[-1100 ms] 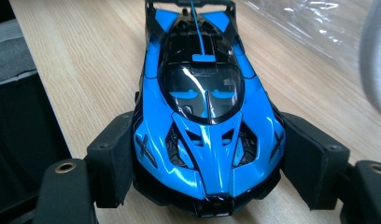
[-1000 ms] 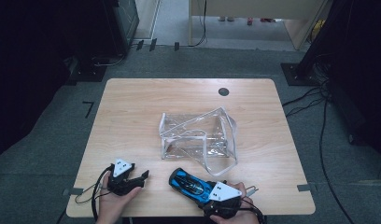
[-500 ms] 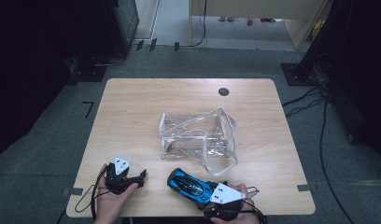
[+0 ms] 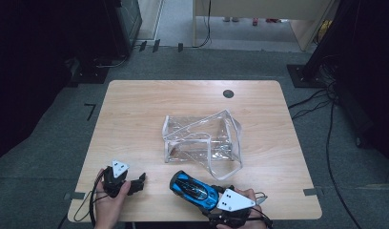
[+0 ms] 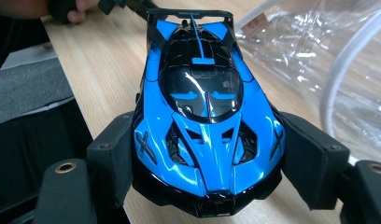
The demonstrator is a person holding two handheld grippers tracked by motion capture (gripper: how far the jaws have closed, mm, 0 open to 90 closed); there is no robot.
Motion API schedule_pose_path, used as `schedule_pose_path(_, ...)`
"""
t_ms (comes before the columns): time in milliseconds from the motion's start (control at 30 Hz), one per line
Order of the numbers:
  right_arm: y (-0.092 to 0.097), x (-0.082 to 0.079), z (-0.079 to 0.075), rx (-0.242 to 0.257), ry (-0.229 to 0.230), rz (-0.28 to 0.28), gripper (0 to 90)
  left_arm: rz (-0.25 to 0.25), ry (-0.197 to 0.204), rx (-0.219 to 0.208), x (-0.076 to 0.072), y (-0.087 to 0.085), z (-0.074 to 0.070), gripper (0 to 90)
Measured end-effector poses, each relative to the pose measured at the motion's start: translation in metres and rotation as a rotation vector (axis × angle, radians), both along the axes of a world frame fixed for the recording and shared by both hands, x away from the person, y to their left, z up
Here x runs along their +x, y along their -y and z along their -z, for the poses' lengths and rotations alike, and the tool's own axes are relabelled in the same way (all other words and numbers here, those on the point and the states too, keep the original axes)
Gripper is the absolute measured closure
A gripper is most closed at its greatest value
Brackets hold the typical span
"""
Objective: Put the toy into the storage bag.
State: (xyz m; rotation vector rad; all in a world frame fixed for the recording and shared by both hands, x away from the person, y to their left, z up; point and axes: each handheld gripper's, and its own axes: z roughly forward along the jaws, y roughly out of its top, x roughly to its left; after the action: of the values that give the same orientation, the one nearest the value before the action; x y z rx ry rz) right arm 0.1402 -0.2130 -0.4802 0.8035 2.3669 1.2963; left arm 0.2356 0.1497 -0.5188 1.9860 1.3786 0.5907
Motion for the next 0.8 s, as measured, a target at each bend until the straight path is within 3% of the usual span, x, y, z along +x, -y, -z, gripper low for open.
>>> schedule_pose_path(467, 0.012, -0.005, -0.023, 0.060, 0.079, 0.040, 26.5, -0.047, 0.006, -0.002, 0.002, -0.010, 0.000, 9.0)
schedule_pose_path(800, 0.032, -0.003, -0.036, 0.098, 0.121, 0.114, 26.5, -0.048, 0.004, -0.002, 0.002, -0.010, 0.000, 9.1)
